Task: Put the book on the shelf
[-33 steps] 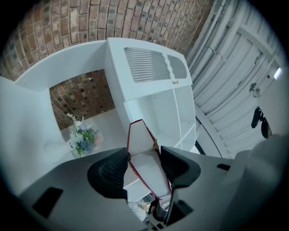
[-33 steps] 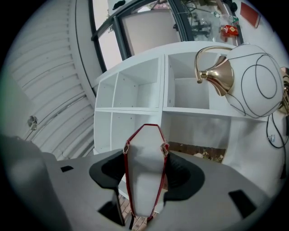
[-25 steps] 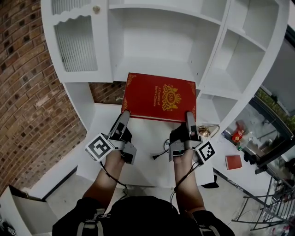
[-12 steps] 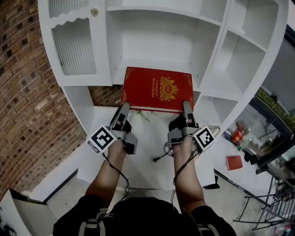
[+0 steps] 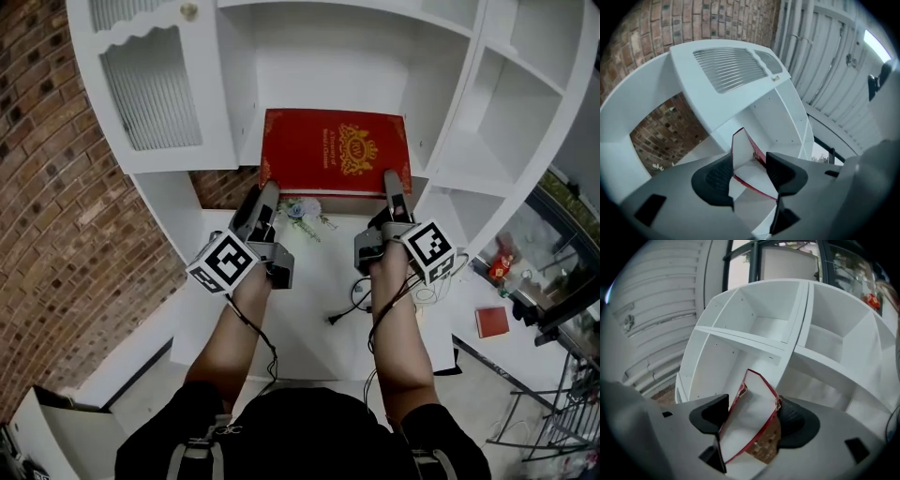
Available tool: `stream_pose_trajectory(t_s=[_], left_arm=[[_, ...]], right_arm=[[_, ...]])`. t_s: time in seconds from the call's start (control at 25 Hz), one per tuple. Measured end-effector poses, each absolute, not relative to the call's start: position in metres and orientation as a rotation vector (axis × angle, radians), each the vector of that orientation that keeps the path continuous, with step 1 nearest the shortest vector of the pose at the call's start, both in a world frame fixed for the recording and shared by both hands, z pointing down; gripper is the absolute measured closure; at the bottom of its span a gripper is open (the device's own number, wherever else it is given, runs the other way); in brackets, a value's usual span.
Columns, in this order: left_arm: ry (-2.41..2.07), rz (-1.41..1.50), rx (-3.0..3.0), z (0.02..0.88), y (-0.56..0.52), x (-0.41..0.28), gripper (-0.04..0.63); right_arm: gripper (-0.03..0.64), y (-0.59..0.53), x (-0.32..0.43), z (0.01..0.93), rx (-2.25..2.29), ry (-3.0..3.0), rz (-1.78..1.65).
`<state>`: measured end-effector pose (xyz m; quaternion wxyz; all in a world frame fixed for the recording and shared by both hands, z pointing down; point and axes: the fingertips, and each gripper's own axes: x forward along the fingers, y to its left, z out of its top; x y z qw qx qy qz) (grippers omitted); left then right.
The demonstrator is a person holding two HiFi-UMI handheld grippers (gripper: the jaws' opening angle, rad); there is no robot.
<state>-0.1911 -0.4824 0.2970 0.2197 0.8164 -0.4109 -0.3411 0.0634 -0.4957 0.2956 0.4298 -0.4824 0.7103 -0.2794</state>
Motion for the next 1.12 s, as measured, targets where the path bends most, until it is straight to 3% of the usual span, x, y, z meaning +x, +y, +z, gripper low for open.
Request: stream_pose_trajectory(t_s=[0.12, 0.52, 0.76, 1.12], left_arm=[[-1.243, -0.886, 2.365, 0.289, -0.489, -0.19, 0.41], [-1.696, -0.631, 2.676, 0.252, -0.504, -0.186, 0.4], [-1.784, -0.536, 2.766, 0.243, -0.516, -0.18, 0.429], [-1.818, -0.44, 2.811, 0.236, -0.537, -0.173, 0.442]], right_arm=[[0.275, -0.504, 0.065, 0.287, -1.344, 1.813, -0.575], [0.271, -0.508, 0.068, 0.241, -1.836, 1.942, 0.13], [0.339, -0.514, 0.058, 0.229, -1.898, 2.004, 0.312], [0.339, -0.541, 0.061, 0.224, -1.902, 2.054, 0.253]])
